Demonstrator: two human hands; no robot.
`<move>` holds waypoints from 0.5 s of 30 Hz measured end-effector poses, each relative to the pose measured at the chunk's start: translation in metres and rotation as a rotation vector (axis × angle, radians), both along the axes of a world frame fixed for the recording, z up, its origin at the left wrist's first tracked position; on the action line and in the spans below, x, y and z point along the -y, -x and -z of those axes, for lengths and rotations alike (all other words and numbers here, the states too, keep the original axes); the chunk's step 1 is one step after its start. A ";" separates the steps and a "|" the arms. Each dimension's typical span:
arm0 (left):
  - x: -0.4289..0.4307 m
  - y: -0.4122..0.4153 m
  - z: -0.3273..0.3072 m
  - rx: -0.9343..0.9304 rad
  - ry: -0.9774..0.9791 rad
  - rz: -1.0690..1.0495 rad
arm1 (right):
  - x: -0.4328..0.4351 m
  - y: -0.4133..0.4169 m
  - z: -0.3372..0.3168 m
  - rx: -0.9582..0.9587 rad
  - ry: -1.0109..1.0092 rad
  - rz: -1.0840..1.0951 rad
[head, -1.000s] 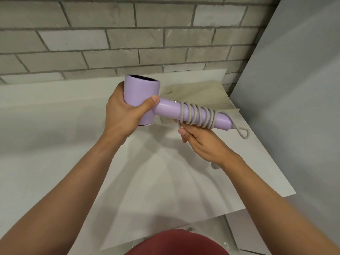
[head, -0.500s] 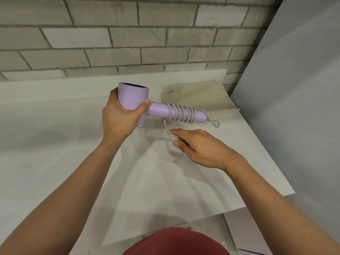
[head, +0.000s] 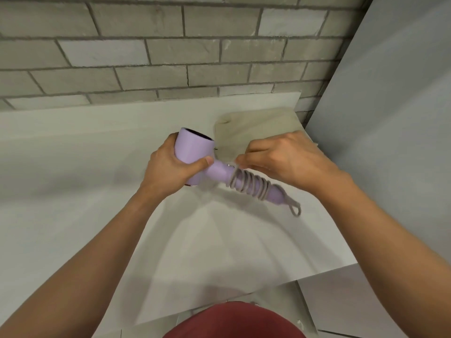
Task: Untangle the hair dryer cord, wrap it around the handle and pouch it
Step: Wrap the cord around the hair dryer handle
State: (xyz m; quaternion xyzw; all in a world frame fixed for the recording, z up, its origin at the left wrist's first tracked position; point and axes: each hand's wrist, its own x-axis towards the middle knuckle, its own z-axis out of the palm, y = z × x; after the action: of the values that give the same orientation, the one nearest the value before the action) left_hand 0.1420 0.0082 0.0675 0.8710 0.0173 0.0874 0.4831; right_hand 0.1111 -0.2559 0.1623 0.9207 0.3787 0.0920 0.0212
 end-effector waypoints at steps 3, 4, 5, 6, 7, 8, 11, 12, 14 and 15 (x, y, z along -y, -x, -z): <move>-0.005 0.006 -0.004 -0.047 0.026 0.145 | 0.003 -0.005 -0.001 0.000 -0.045 -0.089; -0.005 0.008 -0.005 -0.055 0.047 0.185 | 0.004 -0.008 0.001 -0.027 -0.068 -0.107; -0.006 0.009 -0.007 -0.062 0.073 0.217 | 0.005 -0.012 0.005 -0.070 -0.104 -0.109; -0.005 0.011 -0.007 -0.068 0.103 0.239 | 0.007 -0.016 0.009 -0.116 -0.157 -0.102; -0.005 0.012 -0.008 -0.069 0.137 0.252 | 0.009 -0.019 0.013 -0.162 -0.212 -0.090; -0.005 0.013 -0.008 -0.064 0.171 0.258 | 0.011 -0.022 0.019 -0.200 -0.262 -0.083; -0.009 0.015 -0.010 -0.041 0.242 0.274 | 0.015 -0.024 0.035 -0.257 -0.375 -0.093; -0.010 0.016 -0.011 -0.036 0.258 0.288 | 0.016 -0.024 0.040 -0.260 -0.398 -0.099; -0.009 0.017 -0.015 -0.030 0.309 0.321 | 0.017 -0.024 0.046 -0.248 -0.454 -0.098; -0.008 0.017 -0.017 -0.029 0.349 0.333 | 0.018 -0.024 0.050 -0.230 -0.485 -0.087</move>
State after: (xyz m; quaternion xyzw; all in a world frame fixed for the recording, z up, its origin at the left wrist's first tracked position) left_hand 0.1247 0.0165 0.0841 0.7663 -0.1046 -0.0101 0.6338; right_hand 0.1356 -0.2740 0.1122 0.8862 0.3846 0.0754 -0.2471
